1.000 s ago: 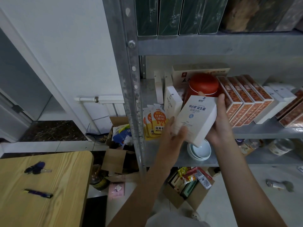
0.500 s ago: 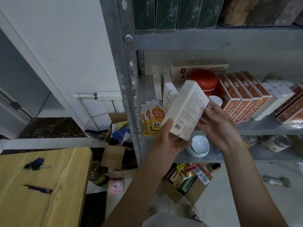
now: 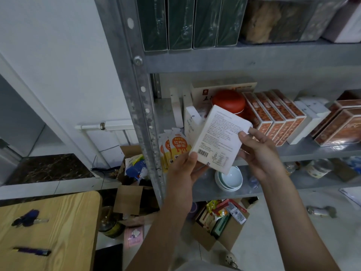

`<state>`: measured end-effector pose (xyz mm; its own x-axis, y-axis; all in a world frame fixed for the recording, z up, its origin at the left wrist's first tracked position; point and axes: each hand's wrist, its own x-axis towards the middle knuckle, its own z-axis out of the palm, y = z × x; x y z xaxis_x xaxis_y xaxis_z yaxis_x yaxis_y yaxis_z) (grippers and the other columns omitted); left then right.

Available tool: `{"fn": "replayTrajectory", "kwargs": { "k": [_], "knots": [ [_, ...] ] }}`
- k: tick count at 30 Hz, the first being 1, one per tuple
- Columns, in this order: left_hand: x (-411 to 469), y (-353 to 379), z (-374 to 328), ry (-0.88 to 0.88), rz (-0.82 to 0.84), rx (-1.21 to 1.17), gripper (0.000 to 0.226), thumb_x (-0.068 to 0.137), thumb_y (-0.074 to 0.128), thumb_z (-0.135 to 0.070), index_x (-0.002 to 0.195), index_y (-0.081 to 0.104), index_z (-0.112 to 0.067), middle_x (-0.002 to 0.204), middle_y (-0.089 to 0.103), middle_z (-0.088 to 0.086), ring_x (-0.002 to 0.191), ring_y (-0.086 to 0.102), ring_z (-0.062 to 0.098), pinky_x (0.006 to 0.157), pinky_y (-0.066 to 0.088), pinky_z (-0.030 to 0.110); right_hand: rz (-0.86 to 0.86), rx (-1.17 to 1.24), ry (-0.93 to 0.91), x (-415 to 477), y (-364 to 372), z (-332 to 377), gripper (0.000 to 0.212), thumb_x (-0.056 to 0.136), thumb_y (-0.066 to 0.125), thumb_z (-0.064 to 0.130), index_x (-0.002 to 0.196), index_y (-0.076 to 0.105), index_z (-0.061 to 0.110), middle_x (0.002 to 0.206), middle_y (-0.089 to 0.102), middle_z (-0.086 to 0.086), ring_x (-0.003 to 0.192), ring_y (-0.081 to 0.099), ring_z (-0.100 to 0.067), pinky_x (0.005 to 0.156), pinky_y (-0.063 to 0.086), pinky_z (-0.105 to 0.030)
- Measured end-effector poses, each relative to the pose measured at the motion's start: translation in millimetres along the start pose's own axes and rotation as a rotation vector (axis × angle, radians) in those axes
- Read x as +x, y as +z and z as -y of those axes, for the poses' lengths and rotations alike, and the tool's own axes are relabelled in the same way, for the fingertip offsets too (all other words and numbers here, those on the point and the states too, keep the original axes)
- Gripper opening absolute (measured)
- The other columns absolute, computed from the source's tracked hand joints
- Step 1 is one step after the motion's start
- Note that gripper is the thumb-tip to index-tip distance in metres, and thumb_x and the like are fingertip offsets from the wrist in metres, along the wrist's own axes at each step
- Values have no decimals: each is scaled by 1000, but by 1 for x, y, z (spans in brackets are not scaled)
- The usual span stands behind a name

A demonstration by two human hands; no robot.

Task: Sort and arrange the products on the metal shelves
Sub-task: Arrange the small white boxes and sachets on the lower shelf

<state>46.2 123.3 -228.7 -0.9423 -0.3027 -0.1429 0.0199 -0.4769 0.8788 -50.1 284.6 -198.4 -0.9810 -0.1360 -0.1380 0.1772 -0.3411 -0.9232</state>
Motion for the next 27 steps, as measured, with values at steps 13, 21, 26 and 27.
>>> {"fn": "replayTrajectory", "kwargs": {
  "k": [13, 21, 26, 27],
  "knots": [
    [-3, 4, 10, -306, 178, -399, 27, 85, 60, -21, 102, 73, -6, 107, 72, 16, 98, 71, 27, 70, 60, 32, 552, 383, 7, -10, -2, 2, 106, 68, 86, 44, 152, 26, 22, 146, 43, -12, 141, 30, -38, 113, 29, -59],
    [-8, 10, 12, -137, 118, -29, 44, 82, 69, -43, 114, 65, -14, 114, 71, 6, 107, 68, 25, 77, 59, 29, 604, 415, -120, -14, 1, -2, 83, 62, 88, 45, 129, 47, 18, 123, 60, -8, 119, 56, -32, 99, 49, -48],
    [-18, 12, 3, 346, 166, 466, 88, 68, 60, -79, 138, 44, -28, 132, 48, -22, 126, 47, -1, 92, 46, 13, 460, 261, -171, -10, 6, -4, 83, 59, 86, 56, 125, 48, 22, 118, 60, -5, 117, 55, -28, 104, 40, -53],
    [-19, 12, 5, 425, 203, 574, 91, 70, 60, -78, 141, 41, -24, 138, 41, -22, 131, 40, 0, 99, 41, 14, 397, 215, -147, -10, 9, -4, 90, 57, 84, 62, 128, 47, 21, 119, 59, -7, 118, 55, -29, 103, 42, -53]
  ]
}}
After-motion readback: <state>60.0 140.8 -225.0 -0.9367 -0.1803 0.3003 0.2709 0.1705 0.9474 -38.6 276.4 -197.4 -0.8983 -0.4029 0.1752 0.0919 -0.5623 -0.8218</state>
